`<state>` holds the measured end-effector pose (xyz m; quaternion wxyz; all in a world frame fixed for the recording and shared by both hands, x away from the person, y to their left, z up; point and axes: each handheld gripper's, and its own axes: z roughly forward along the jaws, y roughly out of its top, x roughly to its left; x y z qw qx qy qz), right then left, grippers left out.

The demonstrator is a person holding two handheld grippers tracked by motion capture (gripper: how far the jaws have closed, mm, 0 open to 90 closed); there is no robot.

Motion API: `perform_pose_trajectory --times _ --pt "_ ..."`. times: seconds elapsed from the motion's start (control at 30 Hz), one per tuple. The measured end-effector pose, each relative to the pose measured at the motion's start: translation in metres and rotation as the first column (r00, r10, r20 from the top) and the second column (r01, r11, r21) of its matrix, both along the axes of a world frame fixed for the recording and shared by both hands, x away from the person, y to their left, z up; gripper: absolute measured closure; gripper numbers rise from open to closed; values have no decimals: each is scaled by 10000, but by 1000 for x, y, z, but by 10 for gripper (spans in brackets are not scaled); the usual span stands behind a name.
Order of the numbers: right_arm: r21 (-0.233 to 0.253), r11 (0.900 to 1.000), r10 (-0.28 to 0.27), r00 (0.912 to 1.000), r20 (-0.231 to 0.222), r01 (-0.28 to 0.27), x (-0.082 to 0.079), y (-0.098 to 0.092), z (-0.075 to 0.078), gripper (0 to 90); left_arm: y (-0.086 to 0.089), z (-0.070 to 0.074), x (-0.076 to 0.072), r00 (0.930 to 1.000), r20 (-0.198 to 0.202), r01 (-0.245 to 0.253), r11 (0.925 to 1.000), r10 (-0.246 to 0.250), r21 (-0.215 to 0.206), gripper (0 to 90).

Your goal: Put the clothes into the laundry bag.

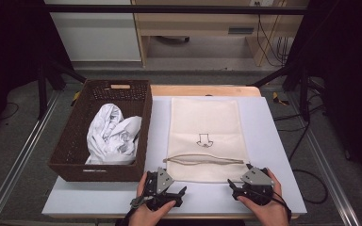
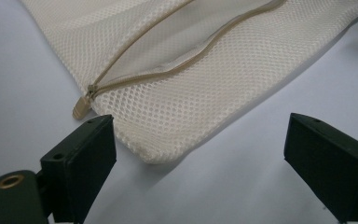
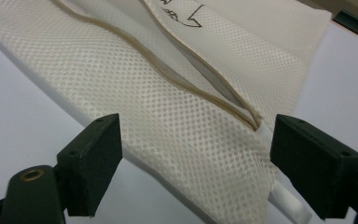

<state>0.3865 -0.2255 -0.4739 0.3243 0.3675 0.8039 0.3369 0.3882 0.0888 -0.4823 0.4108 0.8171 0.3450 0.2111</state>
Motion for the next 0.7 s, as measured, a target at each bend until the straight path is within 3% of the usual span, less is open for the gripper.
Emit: perform_pose_trajectory --times 0.03,0.13,0.2,0.37,0.43,0.63,0.67,0.7 --pt "-367 9992 179 9998 -89 -182 5 7 3 209 1 0 1 9999 18 -127 9999 127 -13 116" --pt "-675 9970 357 9991 -234 -372 10 13 6 258 2 0 2 9999 -16 -158 9999 158 -60 134" --pt "-1010 9920 689 9955 -655 -753 22 24 14 308 2 0 2 9998 12 -185 9998 185 10 153" --pt "-1206 9843 1145 9860 -1211 -1292 38 36 27 369 2 1 5 9995 132 -291 9996 291 -2 206" --pt "-1329 9723 1735 9747 -1409 -1923 51 46 40 424 1 0 7 9995 145 -263 9996 263 43 241" --pt "-1798 9516 2217 9619 -1601 -2492 71 62 54 499 0 1 8 9997 142 -219 9997 218 49 317" --pt "-1837 9466 2355 9575 -1666 -2648 74 65 55 515 0 2 8 9997 122 -227 9997 227 40 331" --pt "-1888 9339 2683 9442 -1910 -3035 82 73 53 544 0 2 10 9996 106 -243 9997 243 23 374"
